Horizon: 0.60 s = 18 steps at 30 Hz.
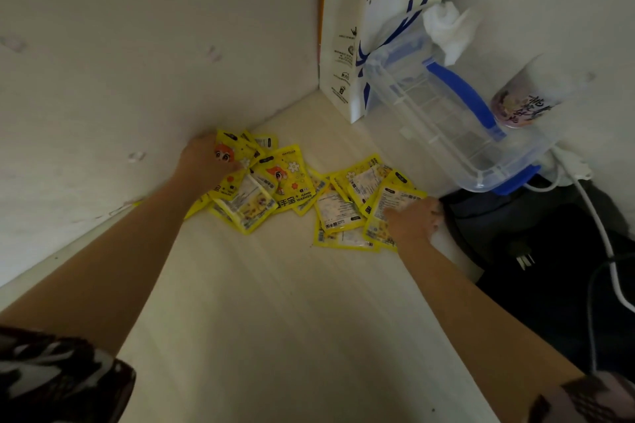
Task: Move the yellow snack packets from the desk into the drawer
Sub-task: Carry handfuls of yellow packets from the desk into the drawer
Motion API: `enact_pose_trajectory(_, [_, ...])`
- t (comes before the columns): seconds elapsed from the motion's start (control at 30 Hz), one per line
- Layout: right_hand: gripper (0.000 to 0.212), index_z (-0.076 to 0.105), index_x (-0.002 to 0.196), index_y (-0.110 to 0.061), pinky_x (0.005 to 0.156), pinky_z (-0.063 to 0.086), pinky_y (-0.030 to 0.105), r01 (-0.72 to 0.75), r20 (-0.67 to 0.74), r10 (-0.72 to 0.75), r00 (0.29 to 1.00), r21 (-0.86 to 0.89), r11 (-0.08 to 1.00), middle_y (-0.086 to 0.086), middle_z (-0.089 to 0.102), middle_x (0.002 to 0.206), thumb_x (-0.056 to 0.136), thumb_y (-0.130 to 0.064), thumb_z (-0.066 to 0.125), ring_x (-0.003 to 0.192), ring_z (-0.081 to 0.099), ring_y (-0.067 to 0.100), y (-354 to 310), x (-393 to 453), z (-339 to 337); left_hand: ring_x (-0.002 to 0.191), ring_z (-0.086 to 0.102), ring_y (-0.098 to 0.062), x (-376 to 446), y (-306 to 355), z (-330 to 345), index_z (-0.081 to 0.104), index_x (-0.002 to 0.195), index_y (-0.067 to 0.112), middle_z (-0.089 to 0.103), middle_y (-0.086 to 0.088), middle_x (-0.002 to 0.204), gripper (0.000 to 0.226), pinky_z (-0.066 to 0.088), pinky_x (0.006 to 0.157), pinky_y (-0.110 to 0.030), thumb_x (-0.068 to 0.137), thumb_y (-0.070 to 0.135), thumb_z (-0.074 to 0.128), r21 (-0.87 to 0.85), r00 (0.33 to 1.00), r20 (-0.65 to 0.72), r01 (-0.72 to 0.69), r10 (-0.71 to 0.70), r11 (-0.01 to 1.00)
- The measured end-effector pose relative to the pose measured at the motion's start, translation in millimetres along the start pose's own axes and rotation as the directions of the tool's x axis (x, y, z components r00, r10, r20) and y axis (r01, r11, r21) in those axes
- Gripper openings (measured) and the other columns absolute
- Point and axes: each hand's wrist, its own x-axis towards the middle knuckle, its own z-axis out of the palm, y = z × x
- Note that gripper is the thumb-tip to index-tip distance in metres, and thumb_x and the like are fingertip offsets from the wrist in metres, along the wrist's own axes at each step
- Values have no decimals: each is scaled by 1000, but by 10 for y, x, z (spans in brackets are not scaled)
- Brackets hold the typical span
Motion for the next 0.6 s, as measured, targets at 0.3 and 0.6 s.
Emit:
enact_pose_trajectory(0.3, [74, 25, 134, 0, 96, 42, 43, -127, -9, 127, 992, 39, 991, 21, 39, 137, 78, -13, 71, 125, 42, 36, -40, 84, 46, 108, 54, -36, -160, -74, 189, 58, 110, 0, 58, -20, 116, 56, 43, 87, -40, 72, 35, 80, 186, 991, 94, -113, 97, 976])
enact_pose_trajectory(0.6, [77, 31, 132, 0, 97, 48, 43, -130, 6, 130, 991, 57, 990, 19, 47, 130, 70, -19, 73, 115, 53, 34, 86, 202, 64, 118, 47, -32, -677, -159, 470, 60, 113, 5, 49, -13, 123, 57, 35, 103, -46, 67, 30, 82, 266, 982, 86, -186, 169, 946])
